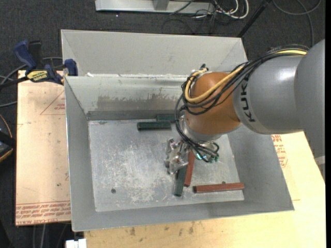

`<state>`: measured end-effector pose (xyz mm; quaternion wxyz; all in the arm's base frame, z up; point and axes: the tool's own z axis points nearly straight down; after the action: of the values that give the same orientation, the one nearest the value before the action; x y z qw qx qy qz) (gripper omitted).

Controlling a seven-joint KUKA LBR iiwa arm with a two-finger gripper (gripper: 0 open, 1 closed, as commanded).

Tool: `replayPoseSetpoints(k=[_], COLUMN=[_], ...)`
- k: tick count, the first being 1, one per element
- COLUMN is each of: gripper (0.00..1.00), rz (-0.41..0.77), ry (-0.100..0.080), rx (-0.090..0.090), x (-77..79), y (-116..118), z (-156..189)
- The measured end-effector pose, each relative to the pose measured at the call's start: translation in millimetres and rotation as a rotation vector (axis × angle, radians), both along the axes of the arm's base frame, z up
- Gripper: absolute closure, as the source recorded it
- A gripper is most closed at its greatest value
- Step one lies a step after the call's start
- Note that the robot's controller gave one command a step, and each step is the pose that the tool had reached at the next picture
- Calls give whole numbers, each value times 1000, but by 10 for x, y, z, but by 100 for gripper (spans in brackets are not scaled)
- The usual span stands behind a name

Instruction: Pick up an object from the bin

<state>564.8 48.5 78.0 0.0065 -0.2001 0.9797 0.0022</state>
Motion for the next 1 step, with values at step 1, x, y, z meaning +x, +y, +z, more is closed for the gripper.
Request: replayPoseSetpoints(k=[1], gripper=[0], rz=[0], ry=[0], rx=[0], x=[0], y=[0], z=[0])
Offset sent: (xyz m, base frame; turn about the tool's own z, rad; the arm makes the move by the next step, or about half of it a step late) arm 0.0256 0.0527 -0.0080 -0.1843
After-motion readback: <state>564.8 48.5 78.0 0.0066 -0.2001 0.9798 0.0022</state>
